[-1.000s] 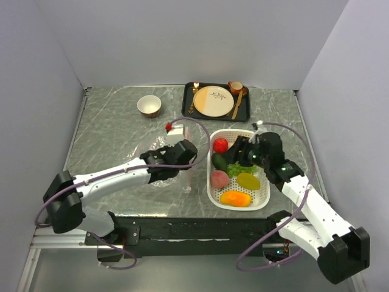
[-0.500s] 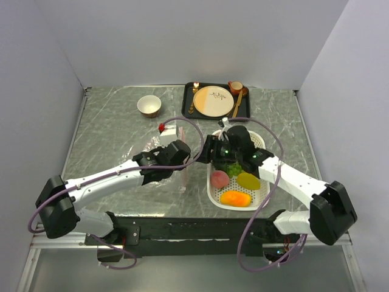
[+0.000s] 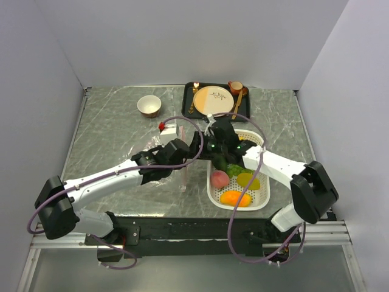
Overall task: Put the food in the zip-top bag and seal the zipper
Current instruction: Open the zipper of the food storage bag at the center of the board.
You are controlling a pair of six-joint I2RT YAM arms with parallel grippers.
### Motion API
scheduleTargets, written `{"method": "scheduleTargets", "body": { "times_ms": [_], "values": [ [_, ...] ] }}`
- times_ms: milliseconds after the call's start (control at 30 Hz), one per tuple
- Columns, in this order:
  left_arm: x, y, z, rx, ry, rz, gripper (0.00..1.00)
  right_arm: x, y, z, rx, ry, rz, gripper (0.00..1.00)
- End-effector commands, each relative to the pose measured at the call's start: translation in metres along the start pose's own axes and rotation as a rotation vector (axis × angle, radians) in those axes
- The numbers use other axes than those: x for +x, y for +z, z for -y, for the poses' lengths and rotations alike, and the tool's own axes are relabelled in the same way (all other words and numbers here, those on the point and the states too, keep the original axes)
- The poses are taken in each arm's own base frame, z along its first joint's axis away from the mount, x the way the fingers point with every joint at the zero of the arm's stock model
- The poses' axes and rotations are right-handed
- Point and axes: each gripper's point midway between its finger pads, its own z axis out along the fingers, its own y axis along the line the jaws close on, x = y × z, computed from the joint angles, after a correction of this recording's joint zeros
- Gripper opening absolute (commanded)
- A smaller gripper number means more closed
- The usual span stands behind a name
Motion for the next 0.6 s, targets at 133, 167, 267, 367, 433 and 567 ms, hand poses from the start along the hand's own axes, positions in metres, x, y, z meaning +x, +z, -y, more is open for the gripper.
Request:
{"method": "scheduleTargets", "body": {
  "times_ms": [133,167,267,367,433,567],
  "values": [
    [-0.025,-0.015,0.005,0.037,-0.016,0.055,0.01,-0.01,0.022,-0.014,-0.044,-0.03,-0.014,0.2],
    [-0.025,-0.016,0.002,0.028,-0.012,0.052,0.01,-0.014,0.024,-0.014,-0.037,-0.029,-0.005,0.14],
    [-0.033,-0.023,-0.011,-0.009,-0.017,0.059,0.01,-0.018,0.032,0.005,0.063,-0.006,0.008,0.06],
    [-0.053,-0.034,-0.028,-0.052,-0.052,0.096,0.01,-0.02,0.04,0.023,0.154,0.015,0.008,0.02],
    [-0.066,-0.046,-0.038,-0.053,-0.074,0.116,0.01,-0.016,0.047,0.032,0.184,0.035,-0.022,0.02],
    [-0.096,-0.058,-0.062,-0.062,-0.122,0.156,0.01,-0.018,0.056,0.033,0.204,0.066,-0.03,0.0]
  ]
}}
